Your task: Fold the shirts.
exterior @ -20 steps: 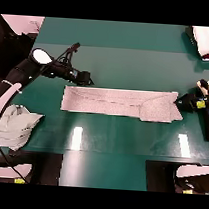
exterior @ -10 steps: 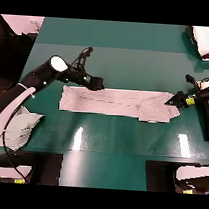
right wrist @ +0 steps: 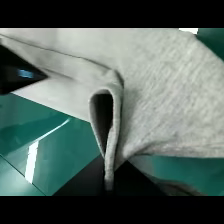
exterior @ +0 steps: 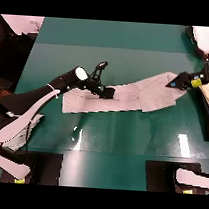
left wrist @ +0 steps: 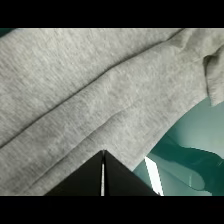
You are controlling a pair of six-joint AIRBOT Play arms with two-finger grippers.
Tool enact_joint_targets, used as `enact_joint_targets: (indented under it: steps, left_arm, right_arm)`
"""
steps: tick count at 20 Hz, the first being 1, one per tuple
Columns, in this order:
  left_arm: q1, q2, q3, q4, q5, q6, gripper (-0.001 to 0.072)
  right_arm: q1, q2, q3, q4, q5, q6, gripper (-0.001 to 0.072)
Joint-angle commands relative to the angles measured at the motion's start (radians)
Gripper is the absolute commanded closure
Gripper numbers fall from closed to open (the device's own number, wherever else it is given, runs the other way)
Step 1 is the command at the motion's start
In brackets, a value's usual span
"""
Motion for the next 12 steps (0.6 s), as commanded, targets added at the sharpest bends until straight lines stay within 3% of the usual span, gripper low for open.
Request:
enact_joint_targets:
  steps: [1, 12]
  left_arm:
    - [-0.021, -0.073, 0.047, -0.005, 0.03, -0.03, 0.0685]
    - [-0.021, -0.08, 0.061, -0.01, 0.105, -0.047, 0.0684]
  right_arm:
    - [0.137, 0.026, 0.133, 0.0, 0.016, 0.08, 0.07]
    - [0.427, -0.011, 0.288, 0.0, -0.053, 0.103, 0.07]
